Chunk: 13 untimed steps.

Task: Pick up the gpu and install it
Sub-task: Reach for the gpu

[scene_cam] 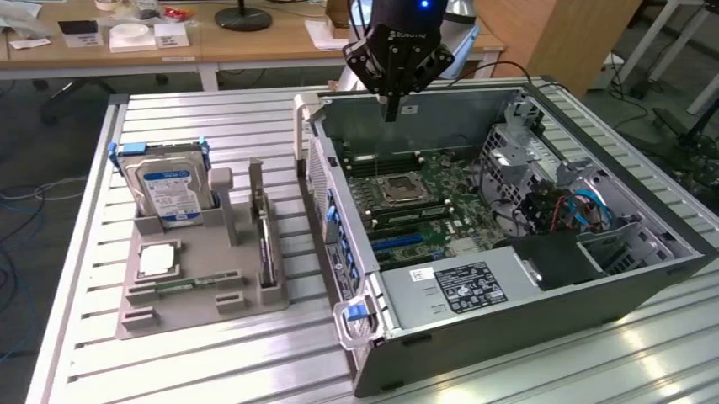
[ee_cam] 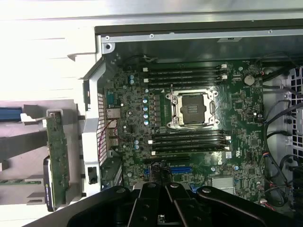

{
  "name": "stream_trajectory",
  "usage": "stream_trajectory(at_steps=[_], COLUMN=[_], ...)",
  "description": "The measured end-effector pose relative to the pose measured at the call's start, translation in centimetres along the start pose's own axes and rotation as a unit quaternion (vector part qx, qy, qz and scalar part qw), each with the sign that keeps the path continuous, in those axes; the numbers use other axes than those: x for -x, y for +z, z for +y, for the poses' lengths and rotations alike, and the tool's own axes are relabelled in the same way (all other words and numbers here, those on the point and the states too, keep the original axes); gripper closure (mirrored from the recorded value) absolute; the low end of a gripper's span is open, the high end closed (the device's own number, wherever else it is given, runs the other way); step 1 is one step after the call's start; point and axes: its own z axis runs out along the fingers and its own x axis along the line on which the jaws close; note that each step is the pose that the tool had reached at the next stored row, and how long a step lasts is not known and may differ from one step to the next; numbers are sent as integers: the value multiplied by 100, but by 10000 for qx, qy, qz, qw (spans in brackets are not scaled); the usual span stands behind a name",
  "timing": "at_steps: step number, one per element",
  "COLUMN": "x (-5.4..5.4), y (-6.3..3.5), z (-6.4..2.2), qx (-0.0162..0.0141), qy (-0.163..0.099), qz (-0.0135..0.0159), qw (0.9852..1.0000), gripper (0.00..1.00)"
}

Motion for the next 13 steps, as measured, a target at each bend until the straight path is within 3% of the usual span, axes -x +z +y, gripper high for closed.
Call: stream_trajectory(at_steps=[13], x=[-123], y=[0], z=[-10], qx=[0], qy=[0], qz=[0], qw=[10000], gripper=[89])
